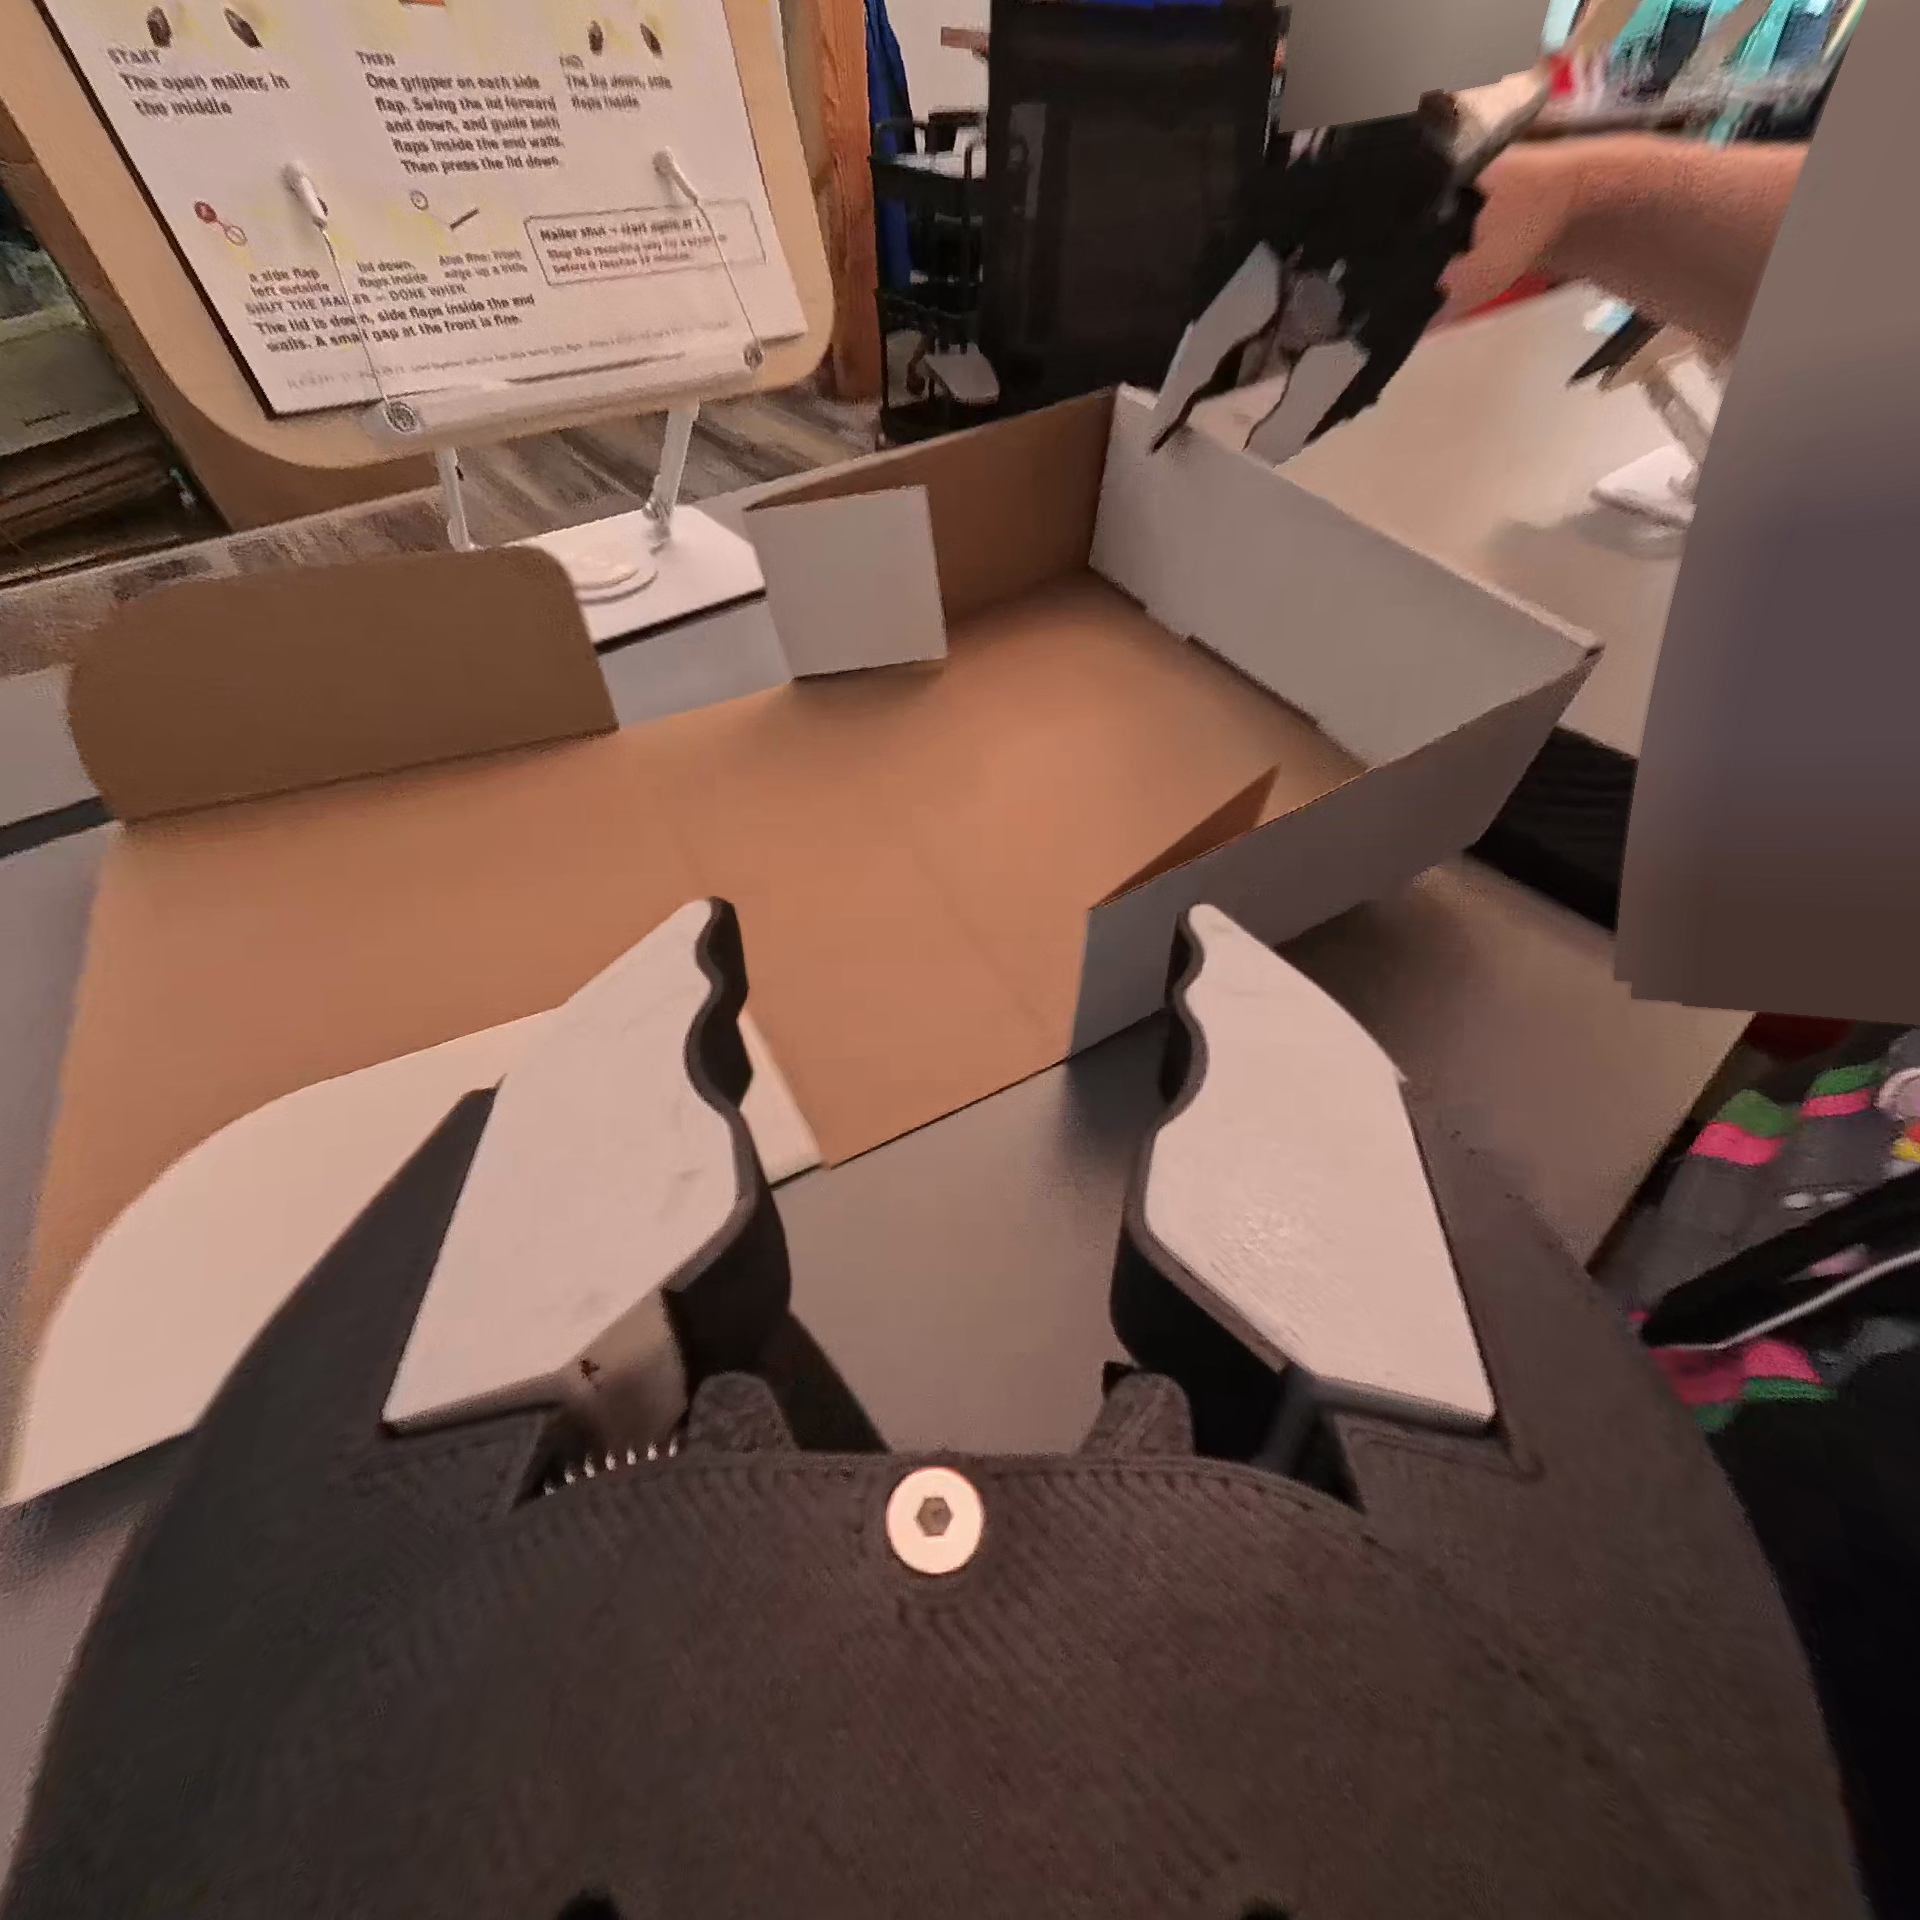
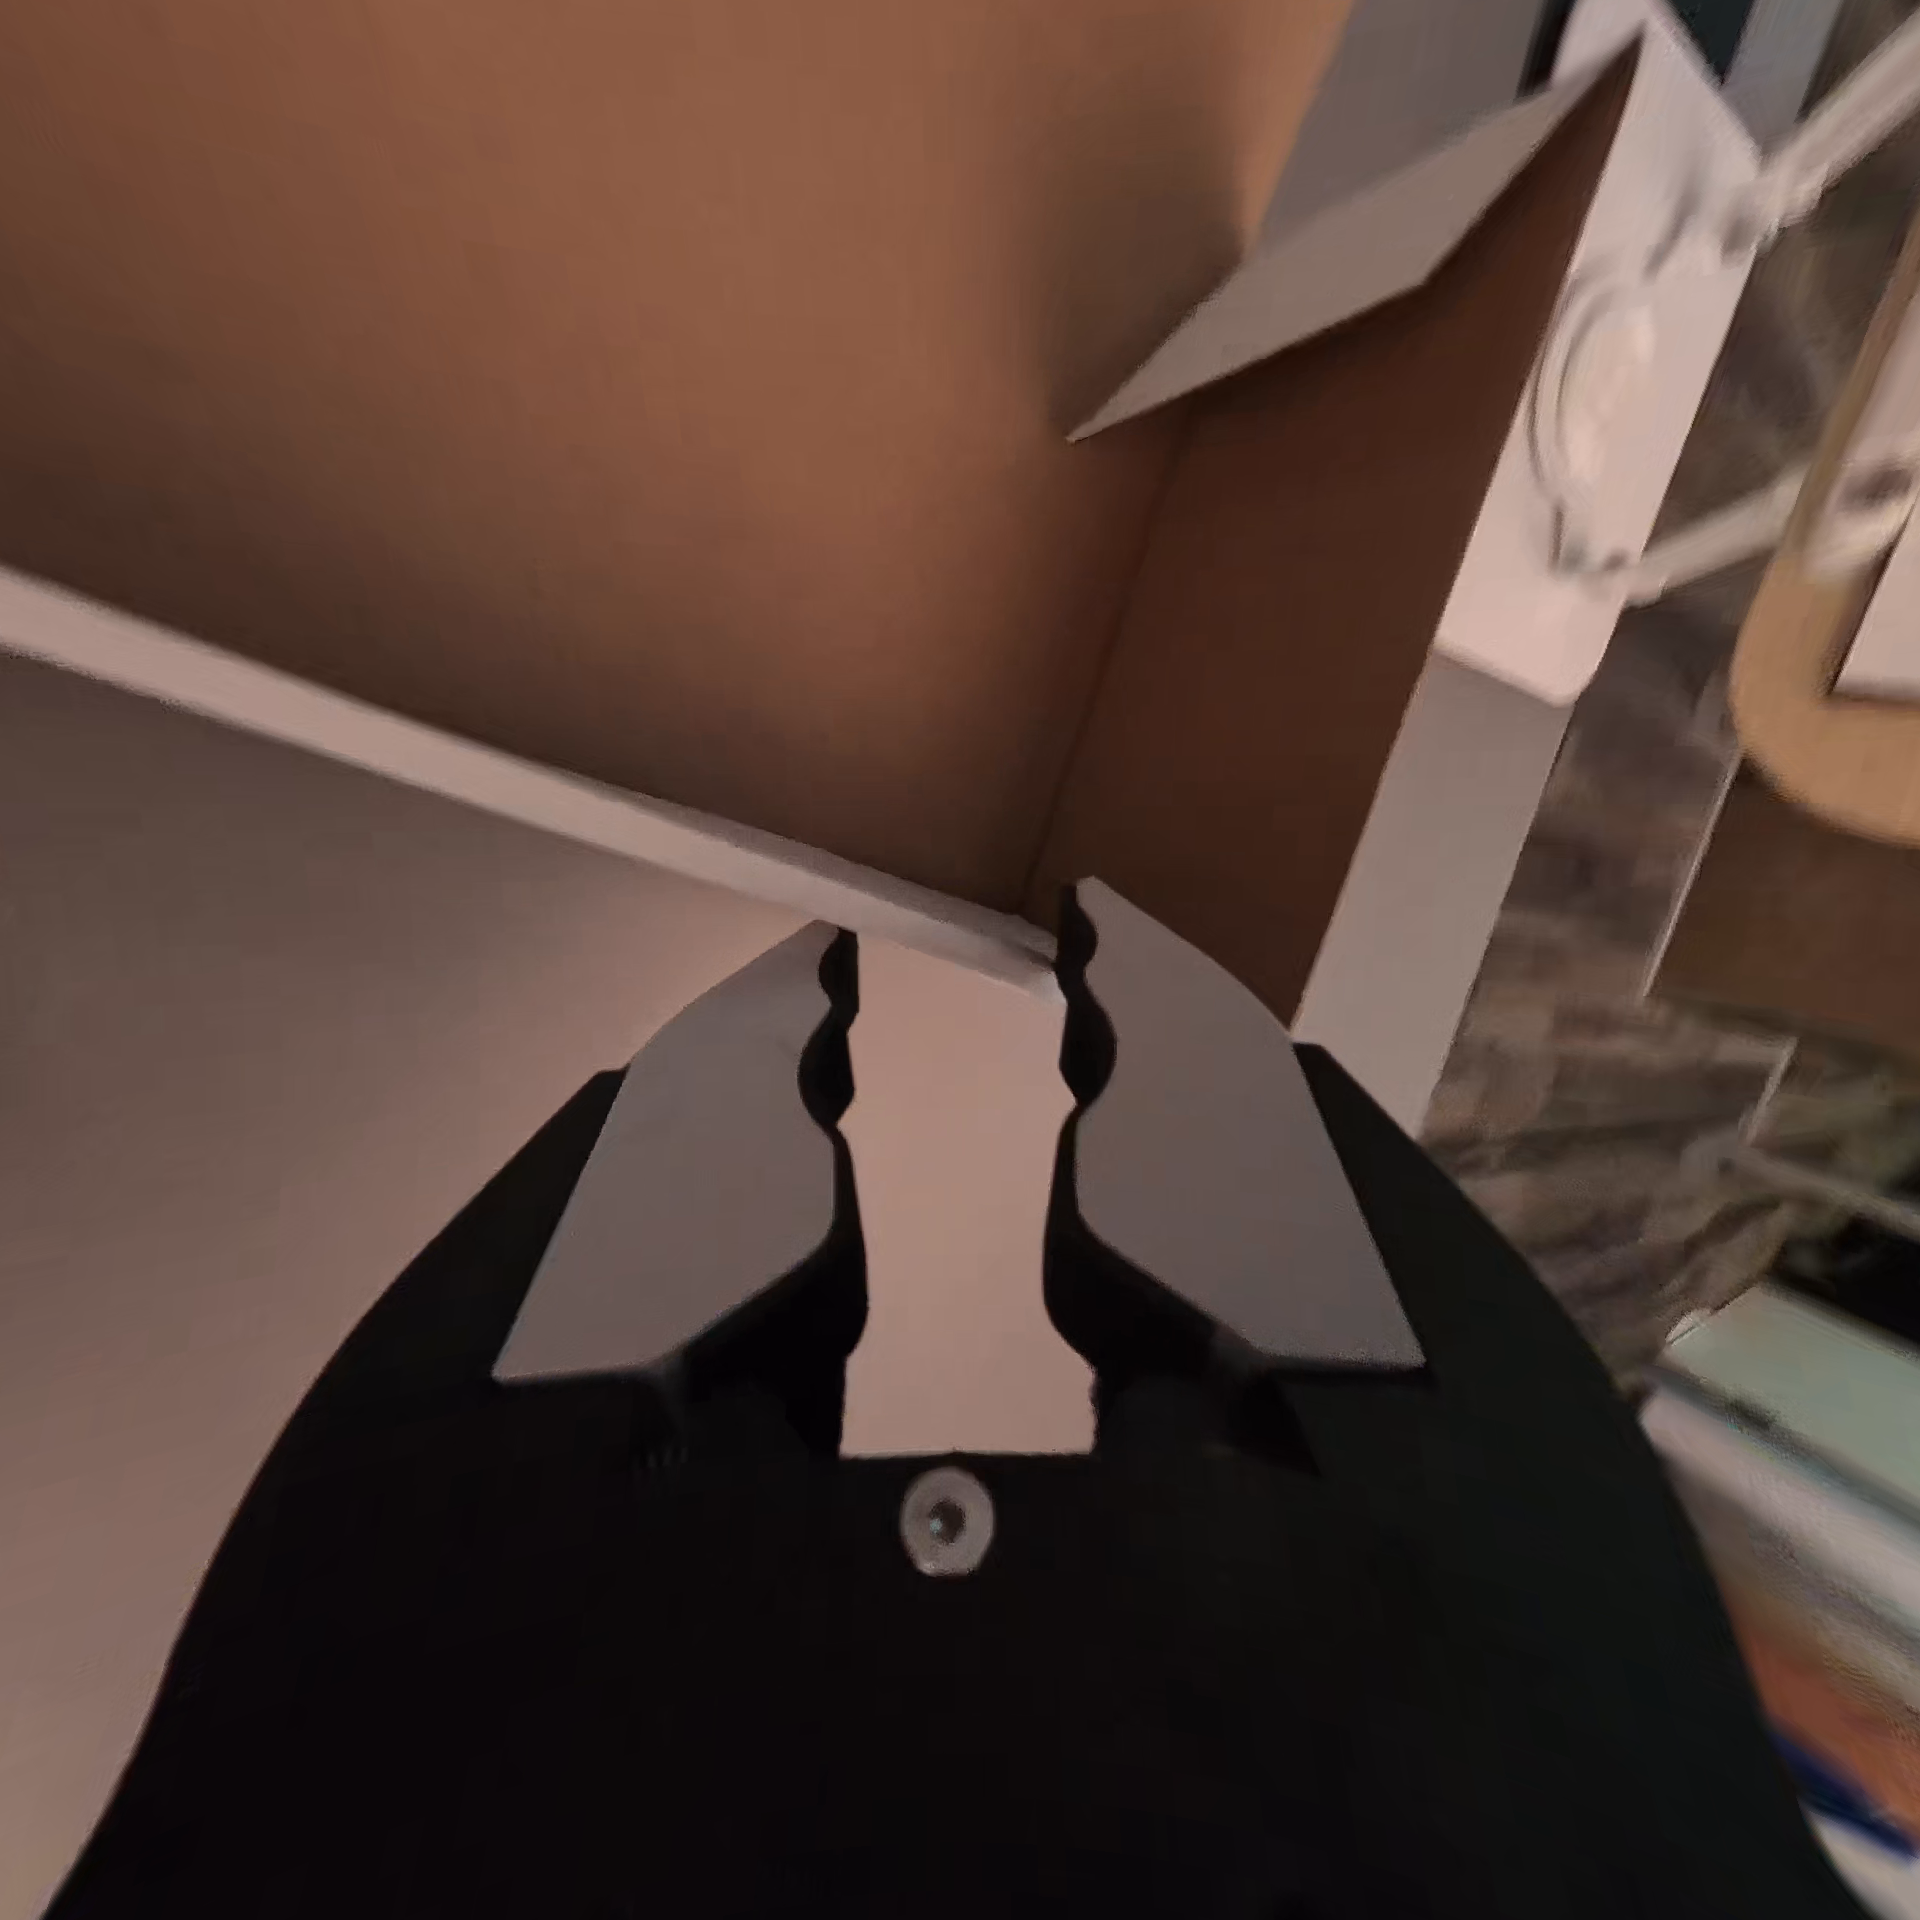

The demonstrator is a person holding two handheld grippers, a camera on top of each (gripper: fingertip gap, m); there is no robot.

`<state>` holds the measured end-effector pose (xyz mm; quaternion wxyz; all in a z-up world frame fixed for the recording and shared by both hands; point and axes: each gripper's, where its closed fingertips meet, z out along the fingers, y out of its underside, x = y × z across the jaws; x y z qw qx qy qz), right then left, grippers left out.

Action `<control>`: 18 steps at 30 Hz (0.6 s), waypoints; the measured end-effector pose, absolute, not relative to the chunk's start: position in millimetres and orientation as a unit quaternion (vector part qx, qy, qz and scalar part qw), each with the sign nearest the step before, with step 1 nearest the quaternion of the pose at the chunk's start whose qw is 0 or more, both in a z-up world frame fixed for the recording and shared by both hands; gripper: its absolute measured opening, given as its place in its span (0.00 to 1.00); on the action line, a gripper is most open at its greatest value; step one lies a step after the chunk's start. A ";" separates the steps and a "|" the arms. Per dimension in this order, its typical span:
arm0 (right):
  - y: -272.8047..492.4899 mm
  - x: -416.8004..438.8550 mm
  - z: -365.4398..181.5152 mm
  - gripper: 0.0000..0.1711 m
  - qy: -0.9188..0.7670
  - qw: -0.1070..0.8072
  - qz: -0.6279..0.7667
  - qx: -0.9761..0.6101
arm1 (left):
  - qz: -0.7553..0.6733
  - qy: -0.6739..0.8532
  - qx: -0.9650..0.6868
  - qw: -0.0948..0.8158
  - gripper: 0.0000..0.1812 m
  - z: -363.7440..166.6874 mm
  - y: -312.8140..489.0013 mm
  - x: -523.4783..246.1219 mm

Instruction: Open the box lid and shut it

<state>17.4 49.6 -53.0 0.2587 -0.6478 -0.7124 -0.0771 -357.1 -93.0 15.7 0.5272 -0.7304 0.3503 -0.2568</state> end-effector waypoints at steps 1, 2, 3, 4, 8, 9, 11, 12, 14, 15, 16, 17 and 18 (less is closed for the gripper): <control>46.0 22.1 -56.1 0.23 -0.693 0.251 -0.071 -0.672 | -0.241 0.362 -0.736 0.518 0.43 13.2 -83.6 -358.2; 38.1 23.3 -59.4 0.23 -0.690 0.243 -0.060 -0.679 | -0.227 0.374 -0.742 0.509 0.43 9.8 -72.7 -360.3; 31.0 22.7 -60.2 0.23 -0.696 0.244 -0.055 -0.673 | -0.214 0.383 -0.748 0.498 0.43 4.8 -60.2 -363.9; 28.2 25.0 -59.4 0.24 -0.704 0.247 -0.068 -0.662 | -0.201 0.387 -0.757 0.487 0.43 -2.2 -45.6 -370.2; 41.5 64.8 -42.0 0.26 -0.700 0.249 -0.185 -0.643 | -0.192 0.365 -0.804 0.429 0.45 -41.7 18.8 -405.0; 44.8 73.8 -32.7 0.27 -0.678 0.261 -0.198 -0.658 | -0.201 0.354 -0.810 0.423 0.44 -50.4 34.6 -412.6; 43.5 75.9 -11.8 0.26 -0.590 0.311 -0.152 -0.730 | -0.212 0.335 -0.816 0.422 0.41 -62.9 63.8 -425.0; 42.1 69.9 -0.4 0.26 -0.511 0.349 -0.102 -0.779 | -0.218 0.330 -0.814 0.425 0.40 -66.9 75.0 -428.0; 28.2 46.7 6.9 0.33 -0.315 0.365 0.070 -0.873 | -0.235 0.326 -0.812 0.424 0.40 -72.7 90.4 -427.8; 17.1 35.1 1.1 0.37 -0.219 0.333 0.155 -0.904 | -0.244 0.329 -0.810 0.420 0.40 -74.7 94.2 -424.5; 4.4 22.7 -7.9 0.40 -0.156 0.287 0.226 -0.918 | -0.246 0.334 -0.809 0.416 0.41 -76.5 97.3 -421.0; -5.1 14.7 -18.9 0.41 -0.127 0.250 0.259 -0.924 | -0.245 0.341 -0.807 0.415 0.41 -77.2 99.7 -417.2; -9.4 18.2 -35.7 0.46 -0.107 0.226 0.236 -0.939 | -0.241 0.348 -0.804 0.418 0.41 -75.5 101.4 -413.1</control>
